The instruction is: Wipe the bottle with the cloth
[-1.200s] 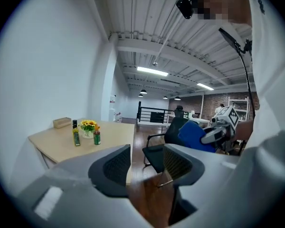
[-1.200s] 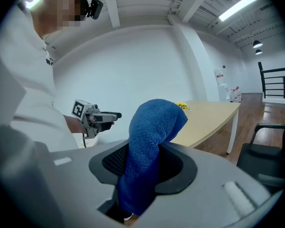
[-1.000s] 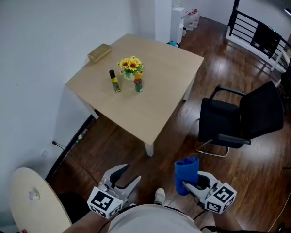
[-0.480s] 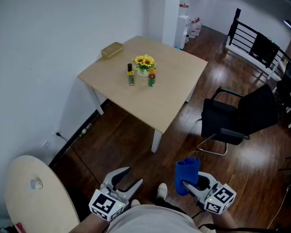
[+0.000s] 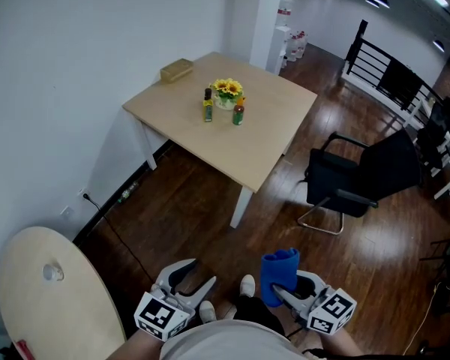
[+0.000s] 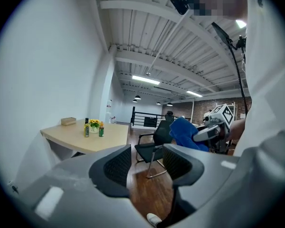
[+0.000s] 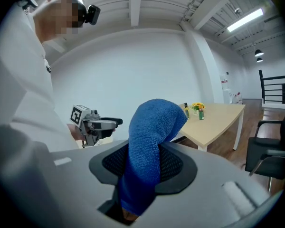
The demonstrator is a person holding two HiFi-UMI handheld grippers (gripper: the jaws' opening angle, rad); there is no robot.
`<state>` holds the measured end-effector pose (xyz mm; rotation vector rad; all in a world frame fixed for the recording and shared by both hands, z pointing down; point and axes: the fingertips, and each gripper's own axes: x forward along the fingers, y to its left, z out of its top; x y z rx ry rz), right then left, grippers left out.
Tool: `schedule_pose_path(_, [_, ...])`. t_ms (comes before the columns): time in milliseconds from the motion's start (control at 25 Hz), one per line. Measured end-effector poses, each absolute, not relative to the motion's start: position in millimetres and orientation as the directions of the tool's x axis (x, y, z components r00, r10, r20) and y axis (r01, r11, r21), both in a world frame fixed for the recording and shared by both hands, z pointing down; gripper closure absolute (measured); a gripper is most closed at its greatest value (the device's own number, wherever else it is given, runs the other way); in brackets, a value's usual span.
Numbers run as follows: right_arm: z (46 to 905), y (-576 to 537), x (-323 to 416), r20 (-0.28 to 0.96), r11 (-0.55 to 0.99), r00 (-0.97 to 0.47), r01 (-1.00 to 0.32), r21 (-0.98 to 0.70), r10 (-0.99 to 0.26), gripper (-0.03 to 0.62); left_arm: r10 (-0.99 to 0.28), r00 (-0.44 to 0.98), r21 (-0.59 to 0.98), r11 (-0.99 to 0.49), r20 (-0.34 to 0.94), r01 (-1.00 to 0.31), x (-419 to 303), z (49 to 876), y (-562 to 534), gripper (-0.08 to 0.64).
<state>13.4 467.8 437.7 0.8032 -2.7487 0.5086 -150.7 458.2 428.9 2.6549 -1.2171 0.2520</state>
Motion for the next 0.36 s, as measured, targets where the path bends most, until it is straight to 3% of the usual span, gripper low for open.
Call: schedule_pose_path(360, [428.1,489.2,-5.3,0.302,0.802,-0.823,-0.553,-0.228,-0.481,0.434,-0.736,0.642,0.100,-0.638,0.215,-0.764,-169.7,421.3,476.9,0.342])
